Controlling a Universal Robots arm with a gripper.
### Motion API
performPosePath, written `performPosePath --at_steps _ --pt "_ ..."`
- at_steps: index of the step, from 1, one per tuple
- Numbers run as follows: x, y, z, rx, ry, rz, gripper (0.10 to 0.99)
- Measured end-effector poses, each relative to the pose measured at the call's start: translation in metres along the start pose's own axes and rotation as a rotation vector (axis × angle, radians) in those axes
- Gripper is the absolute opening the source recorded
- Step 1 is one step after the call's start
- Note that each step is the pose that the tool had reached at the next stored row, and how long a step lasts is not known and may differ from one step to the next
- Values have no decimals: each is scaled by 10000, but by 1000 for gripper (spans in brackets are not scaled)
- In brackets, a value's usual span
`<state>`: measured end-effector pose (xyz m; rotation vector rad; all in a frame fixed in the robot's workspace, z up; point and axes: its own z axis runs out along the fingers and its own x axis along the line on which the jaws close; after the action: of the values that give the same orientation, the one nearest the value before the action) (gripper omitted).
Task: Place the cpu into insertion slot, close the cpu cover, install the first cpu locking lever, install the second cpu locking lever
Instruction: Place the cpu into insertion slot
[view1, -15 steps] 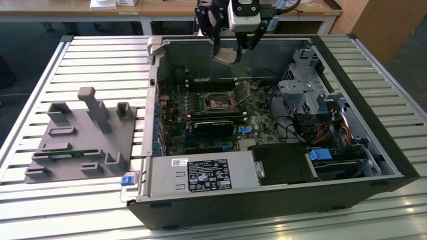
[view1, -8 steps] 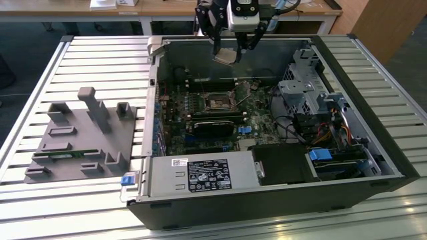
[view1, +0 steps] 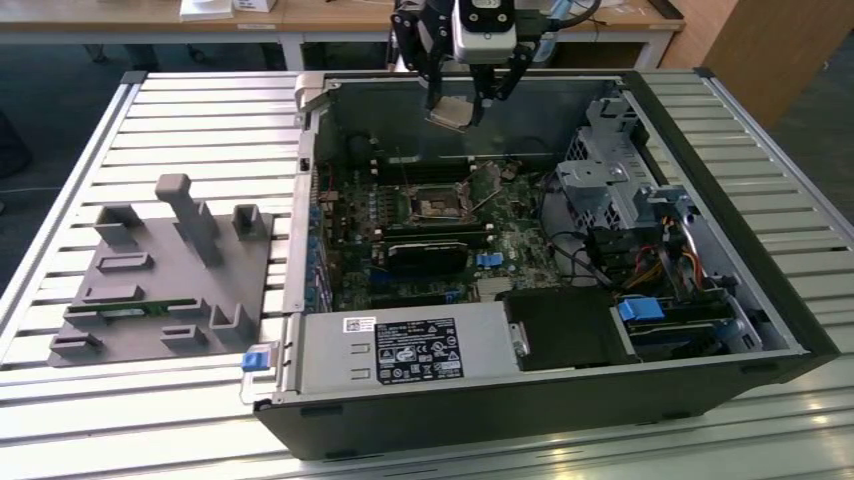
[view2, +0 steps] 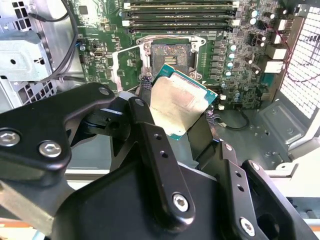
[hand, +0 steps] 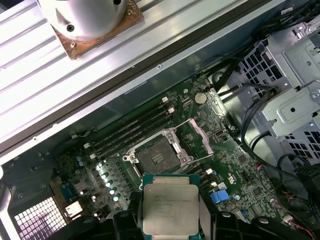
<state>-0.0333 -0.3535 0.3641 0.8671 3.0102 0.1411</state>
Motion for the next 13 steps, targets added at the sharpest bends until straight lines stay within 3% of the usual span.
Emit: performPosePath --at_steps 13 --pt "0 0 1 -8 -32 366 541"
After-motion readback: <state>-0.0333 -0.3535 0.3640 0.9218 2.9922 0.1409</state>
